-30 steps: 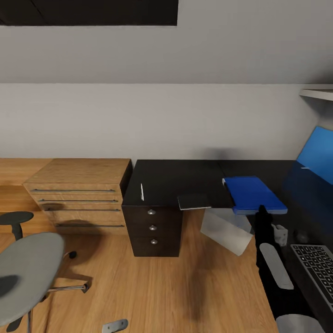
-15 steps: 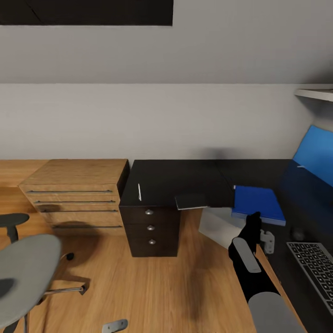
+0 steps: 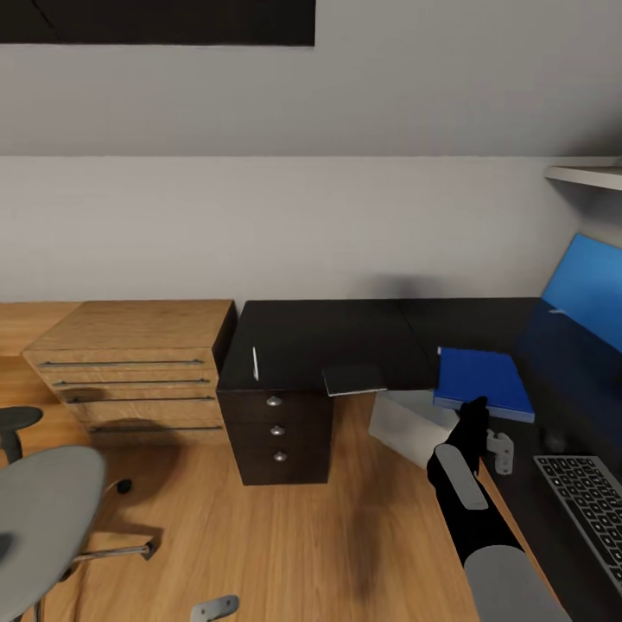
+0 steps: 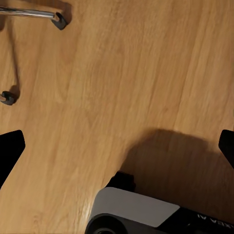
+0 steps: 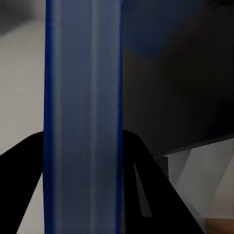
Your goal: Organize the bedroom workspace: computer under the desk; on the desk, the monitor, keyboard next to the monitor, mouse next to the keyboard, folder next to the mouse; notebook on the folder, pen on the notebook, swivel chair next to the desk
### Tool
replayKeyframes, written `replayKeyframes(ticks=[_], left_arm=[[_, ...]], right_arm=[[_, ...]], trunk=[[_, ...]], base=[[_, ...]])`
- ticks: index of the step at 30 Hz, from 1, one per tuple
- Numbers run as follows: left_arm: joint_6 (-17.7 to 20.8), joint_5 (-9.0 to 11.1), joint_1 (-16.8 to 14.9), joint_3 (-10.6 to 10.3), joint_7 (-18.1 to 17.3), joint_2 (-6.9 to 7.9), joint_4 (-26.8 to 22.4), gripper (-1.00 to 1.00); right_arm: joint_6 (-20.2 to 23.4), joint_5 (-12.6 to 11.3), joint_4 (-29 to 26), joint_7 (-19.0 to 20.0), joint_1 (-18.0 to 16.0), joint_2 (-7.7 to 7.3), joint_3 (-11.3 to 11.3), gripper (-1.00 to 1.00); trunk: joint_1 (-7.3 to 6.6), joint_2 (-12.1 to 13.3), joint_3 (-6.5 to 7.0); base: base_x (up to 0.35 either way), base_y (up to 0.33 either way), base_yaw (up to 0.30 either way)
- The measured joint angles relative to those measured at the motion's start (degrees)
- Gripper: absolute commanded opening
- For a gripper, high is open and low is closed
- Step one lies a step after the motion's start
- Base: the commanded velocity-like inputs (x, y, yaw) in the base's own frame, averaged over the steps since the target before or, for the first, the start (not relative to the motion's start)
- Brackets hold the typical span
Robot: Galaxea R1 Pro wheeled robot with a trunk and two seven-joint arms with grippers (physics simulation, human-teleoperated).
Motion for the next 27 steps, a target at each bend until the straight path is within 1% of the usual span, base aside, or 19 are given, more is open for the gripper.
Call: replayKeyframes(ticks=[4,7,13,20,23,25,27], left_arm=[[-1.1,0.0,0.0,-0.2,0.0,0.0,0.0,1.0],[-1.3,0.0,0.0,-0.9,0.0,0.0,0.0,1.0],[-1.4,0.0,0.0,-1.2,0.0,0.0,0.0,1.0],[-1.3,0.0,0.0,-1.2,0.0,0.0,0.0,1.0],[-1.3,0.0,0.0,-1.2,0.0,0.0,0.0,1.0],[-1.3,0.0,0.0,-1.2,0.0,0.0,0.0,1.0],[-1.4,0.0,0.0,-1.2,0.0,0.0,0.0,1.0]], right_arm=[[0.0,0.0,0.0,0.1,0.0,-0.1,0.0,-1.0],[0.0,0.1,0.0,0.1,0.0,-0.18,-0.1,-1.0],[0.0,0.1,0.0,0.0,0.0,-0.28,-0.2,-1.0],[0.0,0.2,0.0,0.0,0.0,-0.64,-0.3,-1.0],[0.0,0.1,0.1,0.0,0.0,-0.73,-1.4,-1.0],[0.0,0.0,0.1,0.0,0.0,-0.77,-3.2,-1.0],[0.0,0.0,0.1,0.0,0.0,-0.78,-4.5,-1.0]], trunk=[[0.0,0.0,0.0],[0.01,0.0,0.0],[0.01,0.0,0.0],[0.03,0.0,0.0],[0.03,0.0,0.0],[0.03,0.0,0.0],[0.03,0.0,0.0]], base=[[0.267,-0.003,0.0],[0.206,-0.066,0.0],[0.172,-0.228,0.0],[0.041,-0.061,0.0],[0.003,-0.005,0.0],[0.001,-0.002,0.0],[0.0,-0.001,0.0]])
